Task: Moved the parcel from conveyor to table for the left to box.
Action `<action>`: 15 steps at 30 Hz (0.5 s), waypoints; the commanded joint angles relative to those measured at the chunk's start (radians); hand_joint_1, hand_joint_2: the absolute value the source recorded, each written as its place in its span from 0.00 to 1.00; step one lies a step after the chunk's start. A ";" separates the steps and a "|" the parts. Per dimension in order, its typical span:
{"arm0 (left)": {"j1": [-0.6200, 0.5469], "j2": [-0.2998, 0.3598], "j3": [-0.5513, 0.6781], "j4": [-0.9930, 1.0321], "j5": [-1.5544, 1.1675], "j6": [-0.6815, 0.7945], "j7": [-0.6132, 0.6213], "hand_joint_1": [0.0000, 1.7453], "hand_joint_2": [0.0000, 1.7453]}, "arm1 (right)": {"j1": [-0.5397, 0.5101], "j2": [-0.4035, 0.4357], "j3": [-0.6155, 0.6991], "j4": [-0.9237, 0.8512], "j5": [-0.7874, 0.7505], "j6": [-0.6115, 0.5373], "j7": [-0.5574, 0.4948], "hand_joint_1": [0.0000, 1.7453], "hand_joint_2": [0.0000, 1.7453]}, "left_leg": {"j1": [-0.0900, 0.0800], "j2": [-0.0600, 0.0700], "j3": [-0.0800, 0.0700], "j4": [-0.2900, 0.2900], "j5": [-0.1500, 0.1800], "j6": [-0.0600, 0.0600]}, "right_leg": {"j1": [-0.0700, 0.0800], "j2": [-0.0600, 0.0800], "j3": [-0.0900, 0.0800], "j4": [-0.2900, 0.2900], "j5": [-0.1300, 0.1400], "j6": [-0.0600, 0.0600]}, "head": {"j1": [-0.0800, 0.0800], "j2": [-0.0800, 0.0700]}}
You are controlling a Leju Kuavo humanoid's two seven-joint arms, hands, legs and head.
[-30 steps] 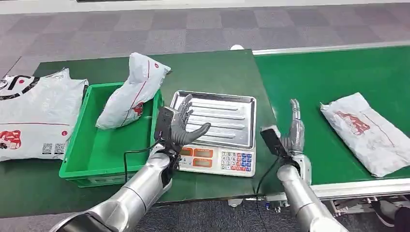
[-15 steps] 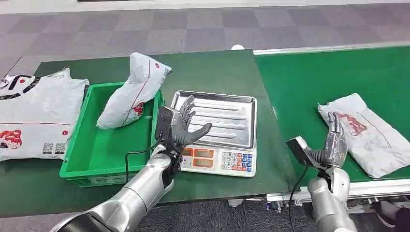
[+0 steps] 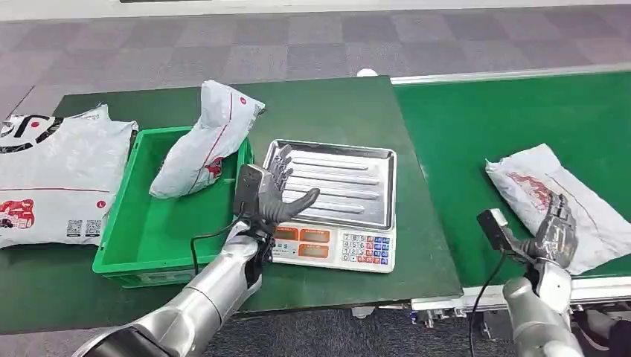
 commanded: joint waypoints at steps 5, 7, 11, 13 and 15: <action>-0.023 0.028 0.083 0.025 -0.012 -0.012 -0.001 0.00 1.00 | -0.143 -0.132 -0.048 0.329 0.028 0.098 0.149 0.00 1.00 | 0.000 0.003 0.003 0.000 -0.002 0.001 | -0.001 0.004 0.002 -0.001 0.000 0.000 | 0.000 0.000; -0.023 0.028 0.083 0.025 -0.012 -0.012 -0.001 0.00 1.00 | -0.143 -0.132 -0.048 0.329 0.028 0.098 0.149 0.00 1.00 | 0.001 0.004 0.004 -0.001 -0.003 0.001 | 0.001 0.004 0.003 -0.002 0.000 -0.001 | 0.000 0.000; -0.023 0.028 0.083 0.025 -0.012 -0.012 -0.001 0.00 1.00 | -0.143 -0.132 -0.048 0.329 0.028 0.098 0.149 0.00 1.00 | 0.000 0.003 0.003 -0.001 -0.002 0.001 | 0.000 0.004 0.003 -0.002 0.000 0.000 | 0.000 0.000; -0.023 0.028 0.083 0.025 -0.012 -0.012 -0.001 0.00 1.00 | -0.143 -0.132 -0.048 0.329 0.028 0.098 0.149 0.00 1.00 | 0.000 0.002 0.001 0.000 -0.001 0.001 | 0.000 0.002 0.001 0.000 0.000 0.000 | 0.000 0.000; -0.023 0.028 0.083 0.025 -0.012 -0.012 -0.001 0.00 1.00 | -0.143 -0.132 -0.048 0.329 0.028 0.098 0.149 0.00 1.00 | 0.000 0.002 0.001 0.000 -0.001 0.001 | 0.000 0.002 0.001 0.000 0.000 0.000 | 0.000 0.000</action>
